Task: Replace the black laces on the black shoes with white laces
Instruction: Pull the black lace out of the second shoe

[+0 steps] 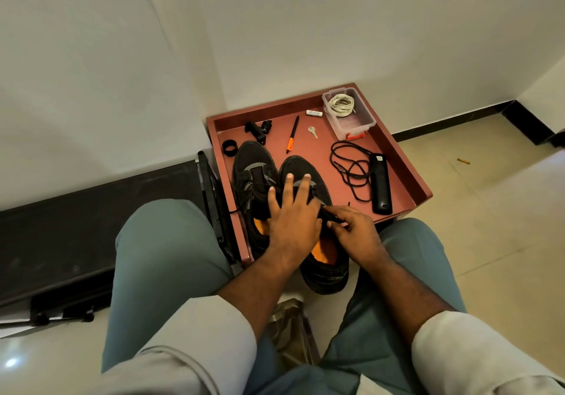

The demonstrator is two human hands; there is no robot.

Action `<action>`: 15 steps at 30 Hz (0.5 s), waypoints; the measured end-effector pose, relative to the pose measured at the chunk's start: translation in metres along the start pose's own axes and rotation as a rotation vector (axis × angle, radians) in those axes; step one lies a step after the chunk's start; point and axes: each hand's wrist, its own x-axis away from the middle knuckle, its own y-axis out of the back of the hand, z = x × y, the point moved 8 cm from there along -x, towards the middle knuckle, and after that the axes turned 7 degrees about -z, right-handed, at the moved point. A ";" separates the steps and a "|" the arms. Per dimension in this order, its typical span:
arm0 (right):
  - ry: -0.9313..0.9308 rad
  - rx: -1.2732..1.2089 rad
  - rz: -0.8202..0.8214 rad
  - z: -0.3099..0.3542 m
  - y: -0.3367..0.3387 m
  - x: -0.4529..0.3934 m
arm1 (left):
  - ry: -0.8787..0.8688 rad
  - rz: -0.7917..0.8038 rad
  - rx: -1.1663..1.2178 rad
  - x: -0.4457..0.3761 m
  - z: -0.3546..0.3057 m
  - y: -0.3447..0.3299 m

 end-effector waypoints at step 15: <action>-0.151 -0.060 -0.003 -0.014 -0.005 0.003 | 0.551 -0.664 0.473 0.005 0.108 0.055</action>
